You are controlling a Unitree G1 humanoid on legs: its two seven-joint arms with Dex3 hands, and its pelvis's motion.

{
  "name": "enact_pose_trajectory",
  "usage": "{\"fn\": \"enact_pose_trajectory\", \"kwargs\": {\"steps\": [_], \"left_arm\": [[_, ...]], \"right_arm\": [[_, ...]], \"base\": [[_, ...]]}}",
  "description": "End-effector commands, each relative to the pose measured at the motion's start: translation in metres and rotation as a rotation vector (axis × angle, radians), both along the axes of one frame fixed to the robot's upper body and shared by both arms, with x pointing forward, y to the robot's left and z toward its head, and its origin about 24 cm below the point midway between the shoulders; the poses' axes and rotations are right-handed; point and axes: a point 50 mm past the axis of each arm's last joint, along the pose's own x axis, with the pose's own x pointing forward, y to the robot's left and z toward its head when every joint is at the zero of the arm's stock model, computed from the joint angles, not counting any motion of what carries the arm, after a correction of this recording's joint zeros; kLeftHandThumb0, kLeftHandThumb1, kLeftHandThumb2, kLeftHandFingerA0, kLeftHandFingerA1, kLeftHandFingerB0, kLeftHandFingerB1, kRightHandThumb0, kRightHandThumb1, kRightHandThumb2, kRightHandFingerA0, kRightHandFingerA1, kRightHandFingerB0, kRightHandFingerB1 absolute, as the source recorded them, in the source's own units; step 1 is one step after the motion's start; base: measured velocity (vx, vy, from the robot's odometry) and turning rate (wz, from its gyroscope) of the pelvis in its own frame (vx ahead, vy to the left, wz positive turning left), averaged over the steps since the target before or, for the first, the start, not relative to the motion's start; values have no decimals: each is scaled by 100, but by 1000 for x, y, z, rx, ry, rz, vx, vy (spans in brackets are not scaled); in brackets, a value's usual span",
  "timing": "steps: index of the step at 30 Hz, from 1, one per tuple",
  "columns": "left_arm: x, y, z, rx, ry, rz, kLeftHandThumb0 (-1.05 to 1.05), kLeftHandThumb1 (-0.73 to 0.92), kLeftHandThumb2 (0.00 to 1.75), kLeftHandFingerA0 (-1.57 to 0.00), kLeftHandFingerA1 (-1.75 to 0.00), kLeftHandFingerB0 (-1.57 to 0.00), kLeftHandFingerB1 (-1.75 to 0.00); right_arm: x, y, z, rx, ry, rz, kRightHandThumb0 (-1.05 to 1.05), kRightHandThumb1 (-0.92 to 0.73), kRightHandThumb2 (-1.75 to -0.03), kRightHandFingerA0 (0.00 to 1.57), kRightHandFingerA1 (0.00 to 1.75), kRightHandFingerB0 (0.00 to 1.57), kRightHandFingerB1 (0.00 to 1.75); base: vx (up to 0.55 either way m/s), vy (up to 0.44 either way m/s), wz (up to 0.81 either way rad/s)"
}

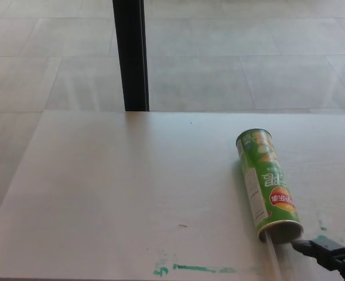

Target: Use the finger on the right hand of the robot to pull out the chips tray kept inside a container in the middle of the desk

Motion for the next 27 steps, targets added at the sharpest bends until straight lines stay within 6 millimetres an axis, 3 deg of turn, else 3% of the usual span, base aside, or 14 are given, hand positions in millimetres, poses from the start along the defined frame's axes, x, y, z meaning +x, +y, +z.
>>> {"fn": "enact_pose_trajectory", "kwargs": {"steps": [1,4,5,6,7,8,11,12,13,14,16,22,24,27], "left_arm": [[-1,4,4,20,6,3,-59,69,61,-52,-61,-53,-50],[-1,5,5,8,-3,10,-59,68,61,-49,-62,-52,-50],[-1,5,5,18,-1,-8,-58,70,60,-50,-61,-64,-67],[-2,6,5,19,-5,-3,-58,68,60,-50,-63,-65,-69],[-2,6,6,19,-6,0,-58,68,60,-50,-63,-65,-69],[-2,7,6,22,2,-5,-60,69,61,-51,-63,-59,-59],[-1,7,6,19,6,-3,-58,70,62,-51,-62,-60,-58],[-2,7,6,35,22,-8,-58,70,61,-53,-61,-55,-51],[-3,6,5,24,12,6,-58,69,61,-51,-63,-53,-52],[-2,6,5,22,9,8,-59,69,61,-52,-63,-55,-54],[-3,6,5,23,15,-5,-59,68,61,-51,-62,-59,-57],[-2,5,4,18,11,15,-57,68,60,-51,-59,-63,-62],[-2,5,4,28,11,6,-59,68,60,-55,-62,-65,-62],[0,6,6,20,-4,-8,-59,69,61,-50,-61,-59,-55]], "right_arm": [[-8,-17,16,64,-18,-45,3,-49,-58,83,151,8,34],[-15,-31,26,84,-37,-106,4,-51,-58,79,154,10,34],[-18,-38,29,96,-51,-122,4,-36,-85,102,120,4,48],[-21,-43,32,106,-61,-149,3,-35,-85,102,119,5,48],[-22,-45,33,112,-65,-158,3,-35,-85,102,119,5,48],[-26,-57,37,123,-77,-202,3,-52,-60,82,145,15,37],[-34,-79,45,112,-111,-323,1,-51,-60,79,147,17,35],[-38,-88,46,131,-145,-376,4,-49,-59,81,144,20,35],[-47,-109,44,154,-202,-434,6,-33,-86,104,118,12,50],[-51,-118,43,186,-182,-474,6,-52,-64,77,155,20,36],[-63,-141,41,193,-181,-605,6,-54,-58,75,148,18,34],[-89,-170,25,236,-261,-805,-1,-55,-56,79,134,26,35],[-104,-182,7,271,-282,-911,-2,-59,-58,71,131,23,37],[-123,-193,-26,354,-357,-1097,-19,-58,-63,79,133,40,47]], "base": [[0,0,0],[0,0,0],[0,0,0],[0,0,0],[0,0,0],[0,0,0],[0,0,0],[0,0,0],[0,0,0],[0,0,0],[0,0,0],[0,0,0],[0,0,0],[0,0,0]]}}
